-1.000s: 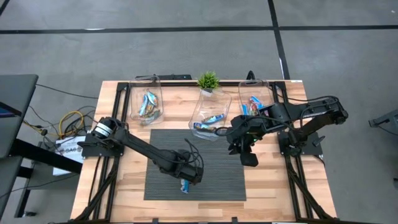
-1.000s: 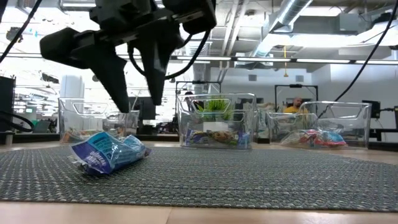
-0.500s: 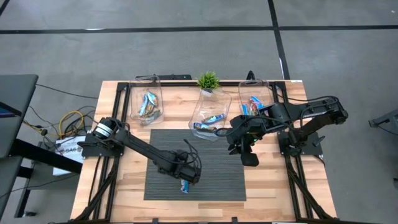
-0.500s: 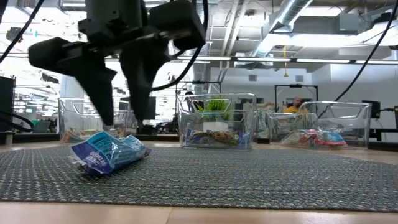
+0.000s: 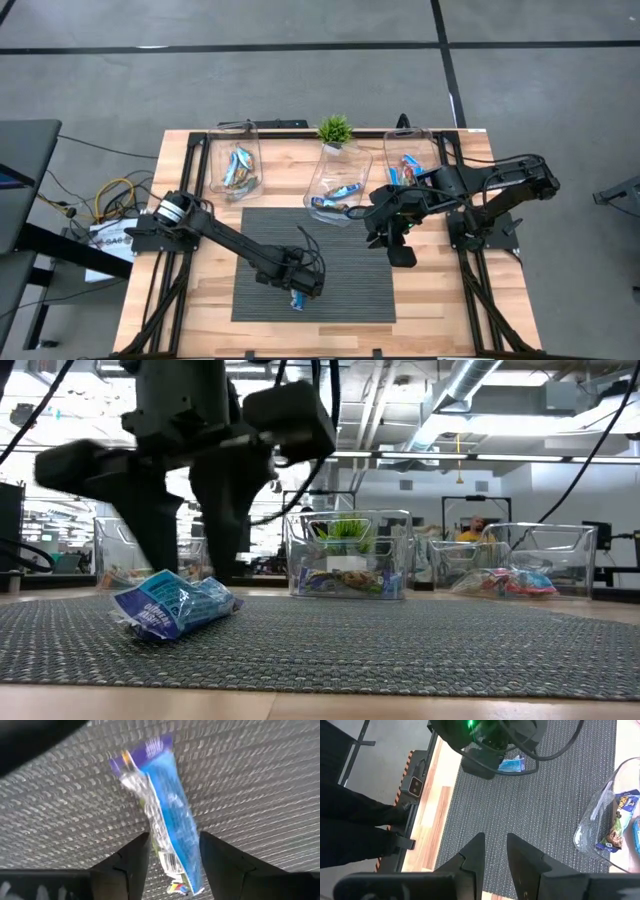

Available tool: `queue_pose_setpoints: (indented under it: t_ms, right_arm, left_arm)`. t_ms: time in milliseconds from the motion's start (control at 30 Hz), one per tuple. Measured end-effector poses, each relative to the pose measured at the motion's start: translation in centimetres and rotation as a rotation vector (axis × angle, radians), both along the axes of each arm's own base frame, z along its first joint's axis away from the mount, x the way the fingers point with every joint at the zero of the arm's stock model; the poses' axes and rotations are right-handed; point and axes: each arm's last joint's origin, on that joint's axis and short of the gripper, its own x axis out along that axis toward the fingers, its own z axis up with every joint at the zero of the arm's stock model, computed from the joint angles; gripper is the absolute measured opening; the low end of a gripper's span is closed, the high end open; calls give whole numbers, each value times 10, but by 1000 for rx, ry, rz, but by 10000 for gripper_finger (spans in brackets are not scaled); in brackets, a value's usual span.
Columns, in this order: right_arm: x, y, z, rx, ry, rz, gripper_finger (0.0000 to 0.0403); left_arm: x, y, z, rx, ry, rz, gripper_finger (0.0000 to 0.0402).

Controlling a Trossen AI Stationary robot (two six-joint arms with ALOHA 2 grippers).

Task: Pick and place Granola Bars by type
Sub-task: Put the purple granola bar into the middle transparent bin

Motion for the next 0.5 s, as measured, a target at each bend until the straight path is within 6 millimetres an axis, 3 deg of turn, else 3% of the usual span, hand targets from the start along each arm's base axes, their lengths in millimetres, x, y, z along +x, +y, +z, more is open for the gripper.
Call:
queue_pose_setpoints:
  t_ms: [167,500]
  right_arm:
    - [0,0,0,1,-2,0,71]
    - [0,0,0,1,1,-1,71]
  left_arm:
    - [4,-4,-16,-40,43,-24,165]
    - [3,-3,-16,-44,48,-27,149]
